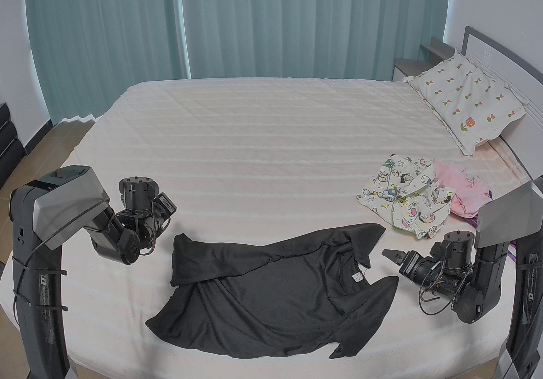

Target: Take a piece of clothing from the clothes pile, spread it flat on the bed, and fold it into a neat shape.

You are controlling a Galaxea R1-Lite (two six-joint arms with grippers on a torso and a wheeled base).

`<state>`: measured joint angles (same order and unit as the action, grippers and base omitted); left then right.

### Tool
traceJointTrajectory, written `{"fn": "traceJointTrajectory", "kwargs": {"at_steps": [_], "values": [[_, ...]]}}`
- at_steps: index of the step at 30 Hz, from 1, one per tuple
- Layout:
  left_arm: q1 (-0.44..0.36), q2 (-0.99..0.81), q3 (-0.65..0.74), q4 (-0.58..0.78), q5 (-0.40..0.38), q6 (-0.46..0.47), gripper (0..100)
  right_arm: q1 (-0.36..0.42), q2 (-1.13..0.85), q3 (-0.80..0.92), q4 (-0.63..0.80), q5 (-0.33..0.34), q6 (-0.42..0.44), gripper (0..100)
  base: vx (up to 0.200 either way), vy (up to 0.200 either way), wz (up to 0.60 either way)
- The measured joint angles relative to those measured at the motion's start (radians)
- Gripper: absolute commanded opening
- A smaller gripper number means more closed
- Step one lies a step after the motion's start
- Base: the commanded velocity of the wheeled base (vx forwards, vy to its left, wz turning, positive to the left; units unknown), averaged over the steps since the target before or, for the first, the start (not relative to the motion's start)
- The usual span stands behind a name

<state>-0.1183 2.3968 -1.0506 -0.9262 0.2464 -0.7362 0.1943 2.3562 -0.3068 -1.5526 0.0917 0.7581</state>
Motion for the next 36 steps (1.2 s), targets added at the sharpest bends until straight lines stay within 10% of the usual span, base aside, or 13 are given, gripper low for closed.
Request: {"fn": "traceJointTrajectory", "kwargs": {"at_steps": [23, 24, 30, 36], "values": [[-0.043, 0.031, 0.146, 0.009, -0.224, 0.239, 100, 0.0, -0.037, -0.001, 0.0, 0.002, 0.041, 100, 0.0, 0.0, 0.0], [-0.046, 0.034, 0.147, 0.009, -0.224, 0.253, 0, 0.0, -0.036, -0.001, 0.0, 0.002, 0.041, 100, 0.0, 0.0, 0.0], [-0.05, 0.079, 0.124, 0.007, -0.19, 0.372, 0, 0.002, -0.031, 0.0, 0.0, 0.001, 0.04, 100, 0.0, 0.0, 0.0], [-0.039, 0.094, 0.053, -0.014, -0.063, 0.28, 0, 0.002, -0.032, -0.001, 0.0, 0.001, 0.04, 100, 0.0, 0.0, 0.0]]}}
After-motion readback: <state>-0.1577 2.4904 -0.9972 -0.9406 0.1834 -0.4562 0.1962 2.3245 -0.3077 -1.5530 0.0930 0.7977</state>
